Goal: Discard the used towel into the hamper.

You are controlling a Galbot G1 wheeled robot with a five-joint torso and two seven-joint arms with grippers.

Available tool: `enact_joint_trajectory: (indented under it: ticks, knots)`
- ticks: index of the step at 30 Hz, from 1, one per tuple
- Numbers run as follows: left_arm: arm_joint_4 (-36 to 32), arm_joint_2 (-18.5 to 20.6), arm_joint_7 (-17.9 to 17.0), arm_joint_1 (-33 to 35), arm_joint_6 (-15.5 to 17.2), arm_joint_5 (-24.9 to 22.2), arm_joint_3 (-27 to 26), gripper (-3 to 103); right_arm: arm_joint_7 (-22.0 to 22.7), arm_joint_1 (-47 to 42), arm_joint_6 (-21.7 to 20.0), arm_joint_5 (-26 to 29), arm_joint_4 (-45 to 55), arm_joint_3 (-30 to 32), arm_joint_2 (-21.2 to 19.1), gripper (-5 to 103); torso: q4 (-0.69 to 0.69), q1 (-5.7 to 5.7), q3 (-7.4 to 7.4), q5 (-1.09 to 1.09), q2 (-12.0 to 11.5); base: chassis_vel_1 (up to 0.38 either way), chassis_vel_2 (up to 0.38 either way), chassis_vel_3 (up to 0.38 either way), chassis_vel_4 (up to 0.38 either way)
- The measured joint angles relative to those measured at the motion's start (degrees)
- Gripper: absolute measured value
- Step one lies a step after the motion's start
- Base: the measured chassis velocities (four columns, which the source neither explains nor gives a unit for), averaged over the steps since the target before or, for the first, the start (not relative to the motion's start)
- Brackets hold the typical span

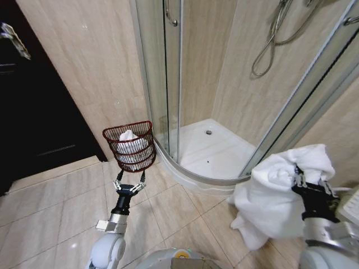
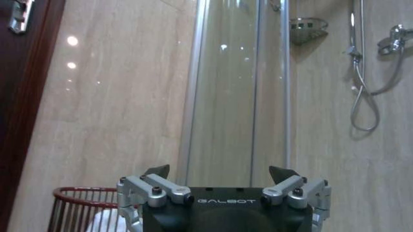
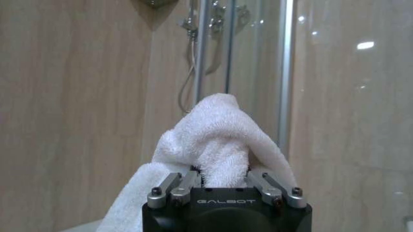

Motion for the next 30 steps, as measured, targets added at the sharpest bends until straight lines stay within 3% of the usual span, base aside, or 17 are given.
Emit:
enact_joint_trajectory:
  ticks: [11,14,18,21,23,30]
  knots:
    - [0.4,0.2,-0.06,-0.18,-0.21,-0.16,-0.24,100,-2.07,1.96,-1.5,3.09,-0.33,-0.78,-2.62,28,0.01,0.0,0.0,0.01,0.0,0.068,0.065,0.054,0.062]
    - [0.4,0.21,-0.08,-0.39,-0.2,-0.17,-0.42,100,-3.82,2.87,0.12,2.97,-0.35,-1.14,-3.68,28,0.0,0.0,0.0,0.0,0.0,0.094,0.086,0.106,0.105]
    - [0.4,0.1,-0.1,-0.83,0.13,-0.05,-0.6,100,-8.35,4.52,6.28,1.3,-1.74,-1.88,-5.46,28,0.02,0.0,0.0,-0.04,0.0,0.114,0.106,0.124,0.118]
    - [0.22,-0.01,-0.1,-0.92,0.37,0.07,-0.58,100,-9.2,5.36,9.22,0.85,-3.6,-2.53,-5.9,28,0.01,0.0,0.01,0.05,0.0,0.14,0.107,0.11,0.123]
    - [0.33,-0.67,0.04,-1.5,0.29,0.48,-0.53,100,-10.05,6.66,11.46,0.29,-4.38,-4.08,-5.18,28,0.01,0.0,0.0,-0.02,0.01,0.137,0.131,0.128,0.128]
    - [0.4,-1.79,0.07,-1.99,-0.05,0.97,-1.11,100,-10.3,8.08,11.88,-3.93,-4.34,-7.33,-3.23,28,0.0,0.0,0.0,0.01,0.0,0.124,0.121,0.132,0.125]
